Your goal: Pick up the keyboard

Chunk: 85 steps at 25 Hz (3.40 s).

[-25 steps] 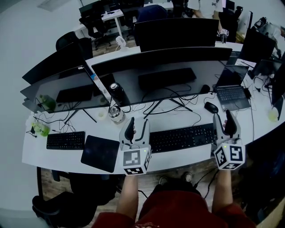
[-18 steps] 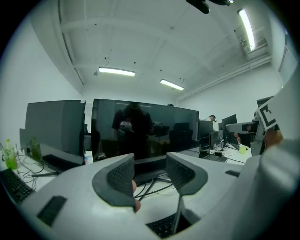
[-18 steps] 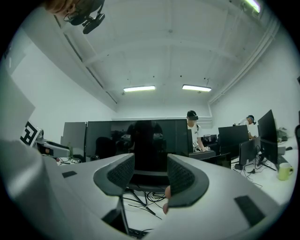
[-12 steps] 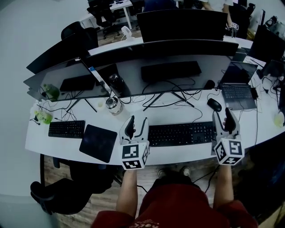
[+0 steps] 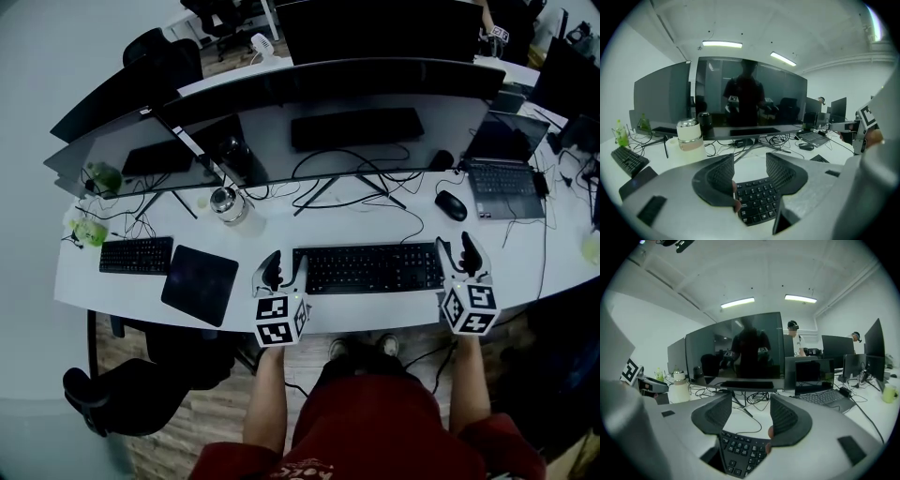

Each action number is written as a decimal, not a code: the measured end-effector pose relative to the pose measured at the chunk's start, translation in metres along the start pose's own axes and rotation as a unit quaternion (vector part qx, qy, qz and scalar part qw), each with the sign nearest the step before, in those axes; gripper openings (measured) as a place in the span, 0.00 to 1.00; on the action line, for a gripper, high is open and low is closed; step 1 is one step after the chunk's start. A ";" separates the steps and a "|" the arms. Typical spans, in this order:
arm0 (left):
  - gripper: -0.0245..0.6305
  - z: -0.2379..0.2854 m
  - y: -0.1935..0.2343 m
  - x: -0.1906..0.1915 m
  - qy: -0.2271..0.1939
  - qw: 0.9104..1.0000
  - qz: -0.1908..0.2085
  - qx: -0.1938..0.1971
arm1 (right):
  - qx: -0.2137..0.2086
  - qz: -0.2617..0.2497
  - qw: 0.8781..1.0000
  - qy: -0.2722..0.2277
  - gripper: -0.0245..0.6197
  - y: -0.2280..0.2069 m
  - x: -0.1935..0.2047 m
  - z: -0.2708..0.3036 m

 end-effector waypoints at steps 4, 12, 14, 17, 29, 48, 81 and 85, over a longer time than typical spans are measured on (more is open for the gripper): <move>0.36 0.009 0.005 0.028 0.037 0.999 -0.004 -0.004 | -0.013 0.007 0.999 0.042 0.44 0.002 0.035 0.008; 0.40 0.024 0.018 0.081 0.113 0.993 -0.027 -0.007 | -0.036 0.024 0.988 0.149 0.50 0.001 0.110 0.017; 0.41 0.028 0.020 0.091 0.128 0.991 -0.029 -0.008 | -0.037 0.025 0.984 0.173 0.52 0.001 0.124 0.018; 0.43 0.033 0.024 0.103 0.146 0.989 -0.035 -0.008 | -0.046 0.032 0.977 0.204 0.54 0.002 0.142 0.020; 0.48 0.050 0.030 0.130 0.210 0.976 -0.056 0.002 | -0.075 0.062 0.953 0.287 0.61 0.004 0.182 0.028; 0.48 0.060 0.031 0.144 0.258 0.964 -0.060 0.007 | -0.092 0.077 0.932 0.341 0.62 0.001 0.197 0.033; 0.48 0.005 0.016 0.019 0.062 0.998 -0.003 -0.016 | -0.050 0.036 0.989 0.136 0.62 -0.008 0.067 0.015; 0.48 -0.009 0.008 -0.017 0.017 1.000 0.012 -0.016 | -0.042 0.034 0.994 0.095 0.62 -0.014 0.032 0.009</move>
Point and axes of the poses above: the fingertips, and each gripper's own axes: z forward along the fingers, y to its left, x out of its underside, the point moved 1 cm from there along -z, backward along the fingers, and after that the axes turned 10 degrees about -z, right-handed, at the moved point
